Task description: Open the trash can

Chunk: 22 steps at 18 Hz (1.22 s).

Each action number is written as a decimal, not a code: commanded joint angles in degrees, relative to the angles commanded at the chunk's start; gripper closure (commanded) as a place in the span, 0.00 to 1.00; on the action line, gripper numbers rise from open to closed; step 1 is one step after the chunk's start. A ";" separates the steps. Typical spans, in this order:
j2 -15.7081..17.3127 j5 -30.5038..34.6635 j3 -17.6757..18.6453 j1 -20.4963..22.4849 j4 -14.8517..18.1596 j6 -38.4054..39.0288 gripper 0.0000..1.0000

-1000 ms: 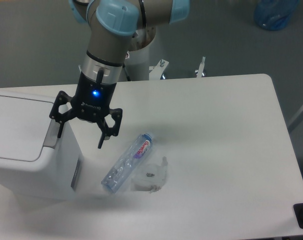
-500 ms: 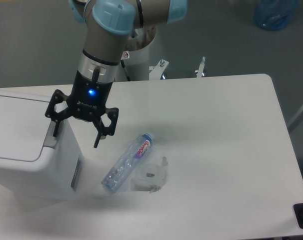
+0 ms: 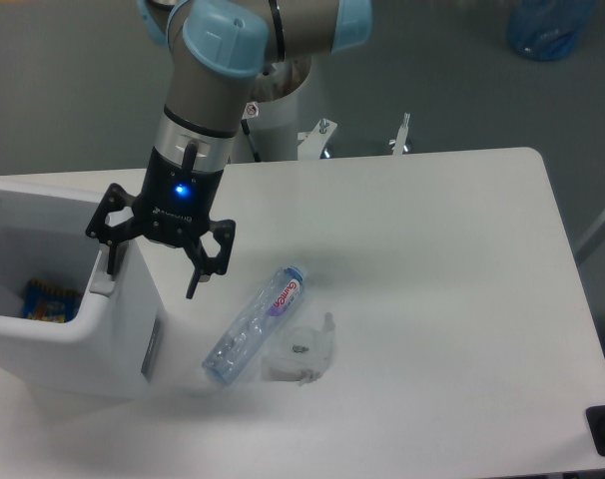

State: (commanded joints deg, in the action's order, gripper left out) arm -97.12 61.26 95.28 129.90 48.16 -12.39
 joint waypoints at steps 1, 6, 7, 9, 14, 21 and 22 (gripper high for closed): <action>-0.09 -0.09 -0.79 0.26 0.09 0.00 0.00; 0.35 0.35 -2.90 7.54 0.09 -3.23 0.00; 0.35 0.35 -3.00 9.65 0.09 -6.30 0.00; 0.27 0.44 -2.38 13.96 0.17 -11.84 0.00; -3.06 5.87 -1.24 22.58 0.00 -25.98 0.00; -10.72 18.80 -1.50 26.46 0.09 -49.01 0.00; -10.81 19.59 -1.15 26.37 0.26 -51.91 0.00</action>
State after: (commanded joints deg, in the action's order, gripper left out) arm -107.93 80.85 94.13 156.27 48.43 -64.31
